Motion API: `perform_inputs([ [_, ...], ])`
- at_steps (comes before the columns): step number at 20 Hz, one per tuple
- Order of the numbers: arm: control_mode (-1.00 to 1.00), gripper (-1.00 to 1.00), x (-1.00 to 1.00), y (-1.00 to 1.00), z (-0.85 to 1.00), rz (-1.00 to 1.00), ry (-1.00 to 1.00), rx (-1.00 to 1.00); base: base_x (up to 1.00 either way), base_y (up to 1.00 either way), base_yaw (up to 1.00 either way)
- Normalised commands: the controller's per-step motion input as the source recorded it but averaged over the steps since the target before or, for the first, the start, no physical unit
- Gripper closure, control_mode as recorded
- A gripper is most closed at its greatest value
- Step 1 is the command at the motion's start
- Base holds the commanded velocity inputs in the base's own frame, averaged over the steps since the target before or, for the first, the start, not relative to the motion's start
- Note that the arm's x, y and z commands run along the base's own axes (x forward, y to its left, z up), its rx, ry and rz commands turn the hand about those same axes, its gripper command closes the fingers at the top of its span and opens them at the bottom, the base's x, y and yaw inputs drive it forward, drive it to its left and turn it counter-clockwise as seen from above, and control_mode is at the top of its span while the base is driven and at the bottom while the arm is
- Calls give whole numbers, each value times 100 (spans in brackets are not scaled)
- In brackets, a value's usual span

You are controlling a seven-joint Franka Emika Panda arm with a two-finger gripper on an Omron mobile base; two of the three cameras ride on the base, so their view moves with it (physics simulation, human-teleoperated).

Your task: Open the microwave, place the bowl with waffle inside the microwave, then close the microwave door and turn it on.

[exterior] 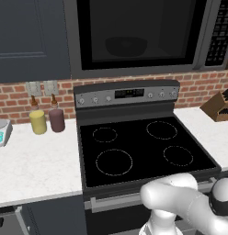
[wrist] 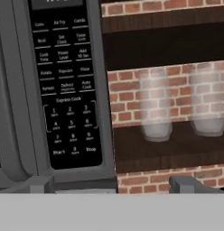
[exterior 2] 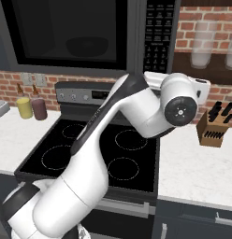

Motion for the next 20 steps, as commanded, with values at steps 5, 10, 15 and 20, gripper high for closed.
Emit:
perform_inputs([
  [5, -100, -100, 63, 0, 0, 0, 0, 0, 0, 0, 0],
  [10, -100, -100, 37, 0, -4, 0, 0, 0, 0, 0, 0],
  [15, -100, -100, 0, 13, -22, 0, 0, 0, 0, 0, 0],
  [20, -100, -100, 2, 22, -25, 0, 0, 0, 0, 0, 0],
])
